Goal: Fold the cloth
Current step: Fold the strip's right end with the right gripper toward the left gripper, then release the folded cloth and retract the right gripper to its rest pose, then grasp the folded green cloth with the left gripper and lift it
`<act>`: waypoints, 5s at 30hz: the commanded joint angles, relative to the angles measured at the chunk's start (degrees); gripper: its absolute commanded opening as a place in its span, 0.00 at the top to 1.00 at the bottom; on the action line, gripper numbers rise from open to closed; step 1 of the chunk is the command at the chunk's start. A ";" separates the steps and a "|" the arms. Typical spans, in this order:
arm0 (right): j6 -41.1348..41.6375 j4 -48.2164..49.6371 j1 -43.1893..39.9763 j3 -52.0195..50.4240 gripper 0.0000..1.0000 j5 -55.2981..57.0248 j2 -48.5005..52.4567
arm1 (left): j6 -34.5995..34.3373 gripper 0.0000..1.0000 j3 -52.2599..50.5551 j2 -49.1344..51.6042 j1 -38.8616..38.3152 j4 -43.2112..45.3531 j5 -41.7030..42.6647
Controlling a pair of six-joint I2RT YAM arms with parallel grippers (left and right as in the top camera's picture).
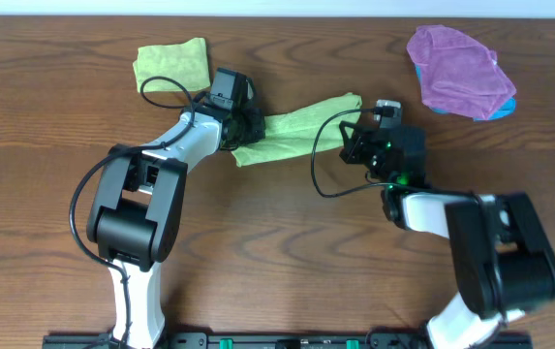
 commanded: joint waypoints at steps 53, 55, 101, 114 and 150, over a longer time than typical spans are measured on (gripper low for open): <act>-16.81 -26.08 20.83 25.03 0.99 4.31 10.01 | 5.22 0.94 11.23 -7.41 9.31 -12.48 -3.48; -17.57 -28.13 21.57 26.18 0.99 4.31 10.88 | 5.22 0.94 11.37 -8.15 10.25 -12.48 -3.48; -25.51 -72.43 7.61 26.08 0.01 -4.50 -27.21 | 0.31 0.05 12.24 -19.30 15.08 -25.81 1.60; -18.38 -78.66 1.57 -4.46 0.01 0.46 -69.64 | 0.44 0.04 12.15 -19.21 15.06 -38.66 6.05; -8.59 -89.59 1.57 -12.57 0.01 5.62 -90.73 | -31.12 0.05 -27.76 -16.92 4.61 15.69 9.79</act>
